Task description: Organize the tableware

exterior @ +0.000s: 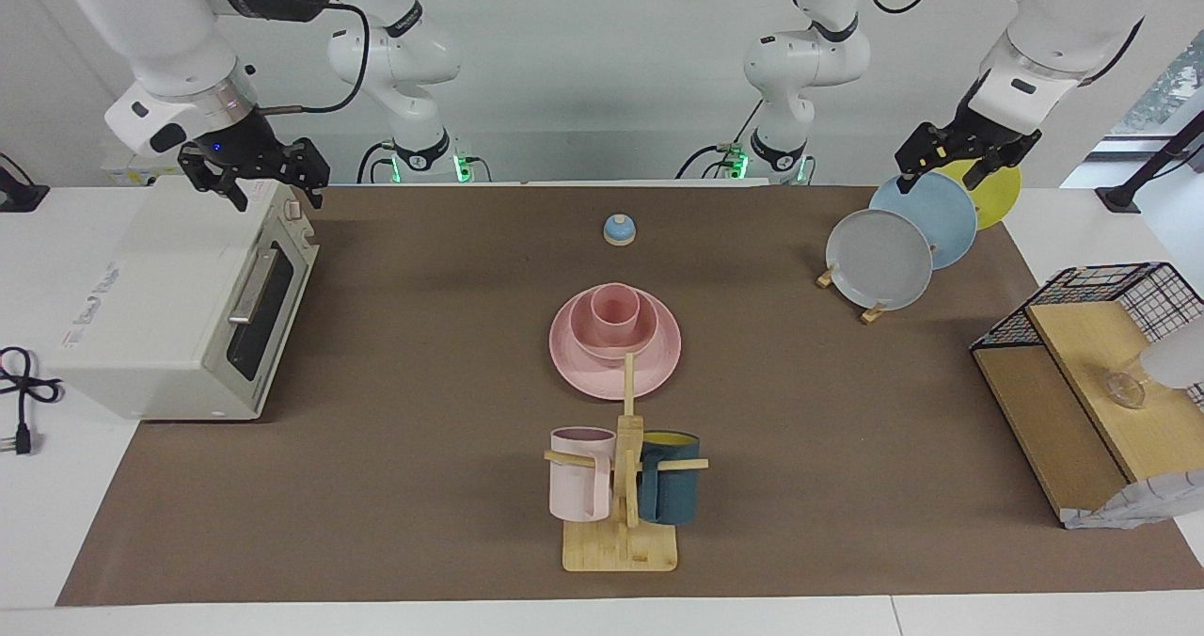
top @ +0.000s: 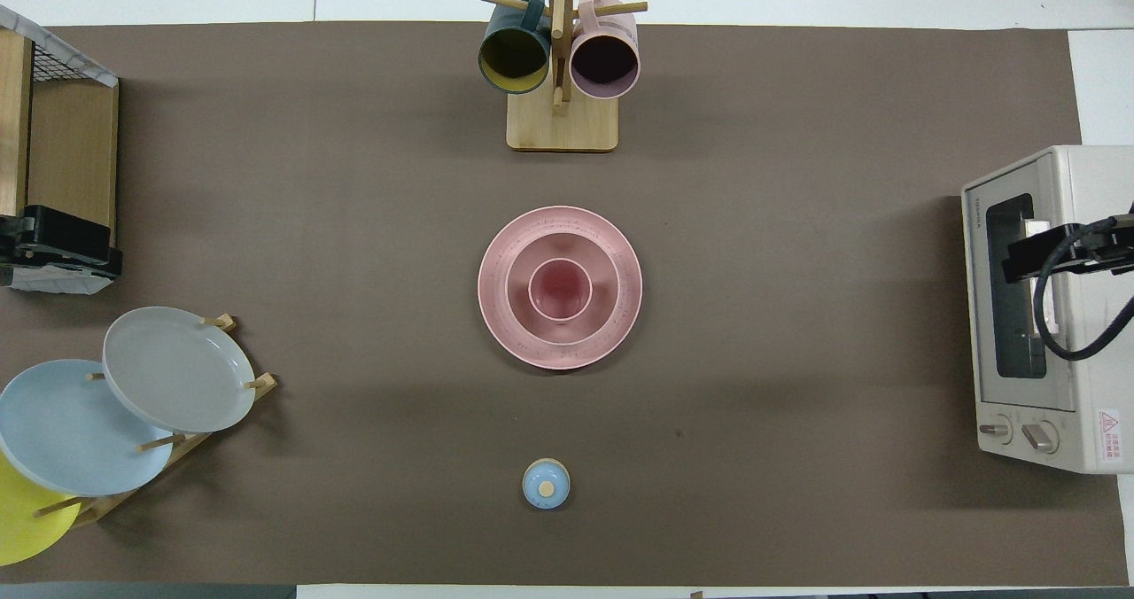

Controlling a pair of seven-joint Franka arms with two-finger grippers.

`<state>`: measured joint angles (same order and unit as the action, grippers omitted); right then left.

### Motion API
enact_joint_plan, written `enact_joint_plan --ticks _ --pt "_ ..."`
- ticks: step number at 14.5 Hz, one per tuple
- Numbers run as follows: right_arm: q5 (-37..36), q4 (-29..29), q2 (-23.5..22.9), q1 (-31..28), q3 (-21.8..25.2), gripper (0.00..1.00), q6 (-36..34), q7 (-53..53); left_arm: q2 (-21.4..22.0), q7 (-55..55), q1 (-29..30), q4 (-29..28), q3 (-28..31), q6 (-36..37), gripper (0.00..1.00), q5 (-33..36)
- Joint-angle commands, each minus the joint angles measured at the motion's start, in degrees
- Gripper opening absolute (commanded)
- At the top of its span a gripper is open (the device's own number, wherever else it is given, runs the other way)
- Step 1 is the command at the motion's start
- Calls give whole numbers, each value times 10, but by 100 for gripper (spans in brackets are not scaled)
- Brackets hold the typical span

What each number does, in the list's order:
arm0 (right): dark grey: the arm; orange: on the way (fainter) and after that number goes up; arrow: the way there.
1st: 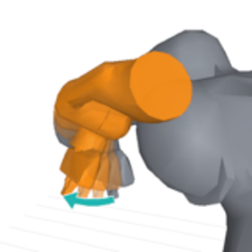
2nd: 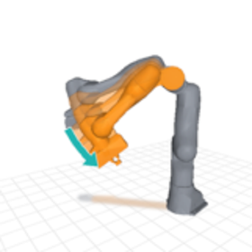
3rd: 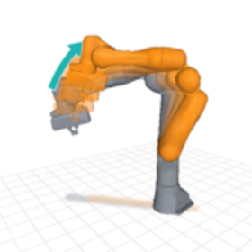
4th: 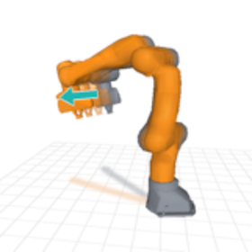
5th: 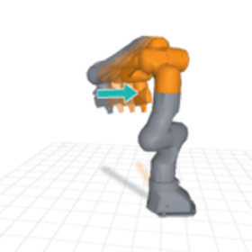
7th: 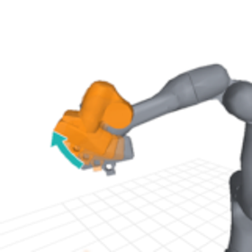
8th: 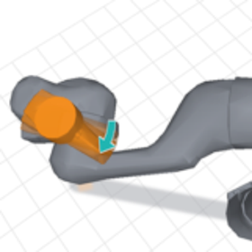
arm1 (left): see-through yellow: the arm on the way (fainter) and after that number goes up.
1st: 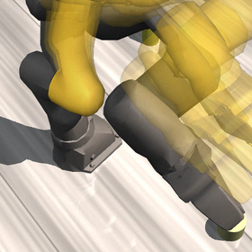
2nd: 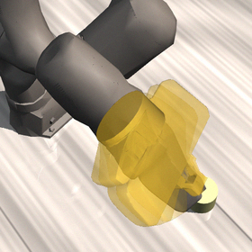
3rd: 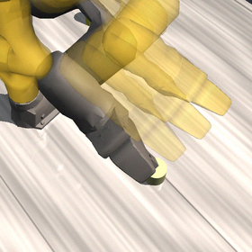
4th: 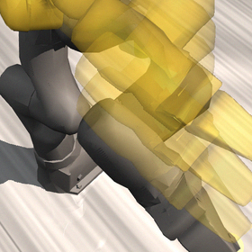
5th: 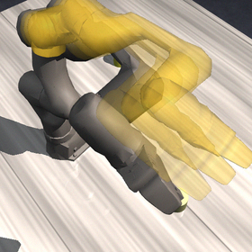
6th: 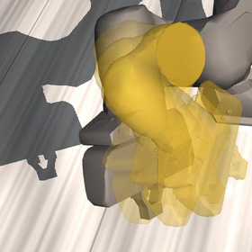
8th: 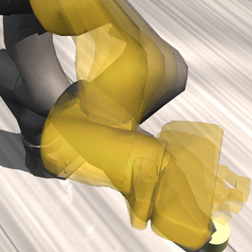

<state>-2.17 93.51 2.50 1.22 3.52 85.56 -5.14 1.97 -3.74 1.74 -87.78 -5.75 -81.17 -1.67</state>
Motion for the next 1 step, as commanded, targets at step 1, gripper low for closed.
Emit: enact_joint_plan --ticks 1 --pt "11 10 8 -7 -4 100 0 8 1 13 1 0 -3 6 100 10"
